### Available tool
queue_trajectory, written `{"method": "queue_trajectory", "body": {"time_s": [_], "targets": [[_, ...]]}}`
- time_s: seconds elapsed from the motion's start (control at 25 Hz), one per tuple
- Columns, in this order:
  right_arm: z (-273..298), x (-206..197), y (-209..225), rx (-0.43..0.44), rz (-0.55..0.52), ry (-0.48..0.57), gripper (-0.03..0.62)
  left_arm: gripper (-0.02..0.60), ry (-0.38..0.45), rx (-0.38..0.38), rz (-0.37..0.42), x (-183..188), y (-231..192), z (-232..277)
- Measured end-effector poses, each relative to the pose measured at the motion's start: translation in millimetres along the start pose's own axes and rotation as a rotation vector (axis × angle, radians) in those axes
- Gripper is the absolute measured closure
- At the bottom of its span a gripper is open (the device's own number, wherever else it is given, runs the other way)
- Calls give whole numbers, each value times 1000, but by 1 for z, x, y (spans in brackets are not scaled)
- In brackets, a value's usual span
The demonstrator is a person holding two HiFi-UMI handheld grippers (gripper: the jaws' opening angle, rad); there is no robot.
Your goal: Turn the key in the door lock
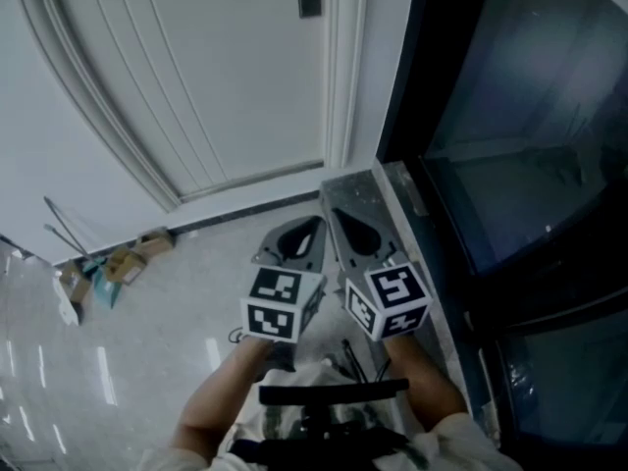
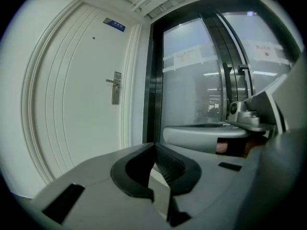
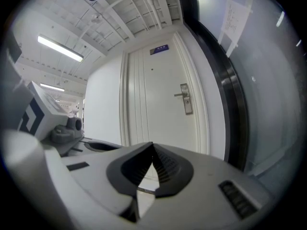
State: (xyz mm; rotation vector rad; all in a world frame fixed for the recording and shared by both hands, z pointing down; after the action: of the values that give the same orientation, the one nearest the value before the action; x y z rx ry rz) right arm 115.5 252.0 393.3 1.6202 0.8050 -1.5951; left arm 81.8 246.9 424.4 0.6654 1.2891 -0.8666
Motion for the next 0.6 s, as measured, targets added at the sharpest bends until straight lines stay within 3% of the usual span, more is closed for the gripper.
{"method": "queue_trajectory", "body": {"time_s": [0.6], "targets": [[93,-3,26,-73,-24,-18,582,561,22,-62,-16,12,-78,66]]}}
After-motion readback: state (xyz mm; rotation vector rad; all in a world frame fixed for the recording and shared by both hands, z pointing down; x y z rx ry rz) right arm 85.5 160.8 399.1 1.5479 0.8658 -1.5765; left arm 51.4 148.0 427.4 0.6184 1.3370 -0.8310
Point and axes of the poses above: the fingertips, and each gripper's own axes: z forward along the fingers, y to its right, x out of its top, the point moved 1 cm from there along -z, backward along the fingers, and after that the axes turned 5 degrees about y, right-handed, at the moved point
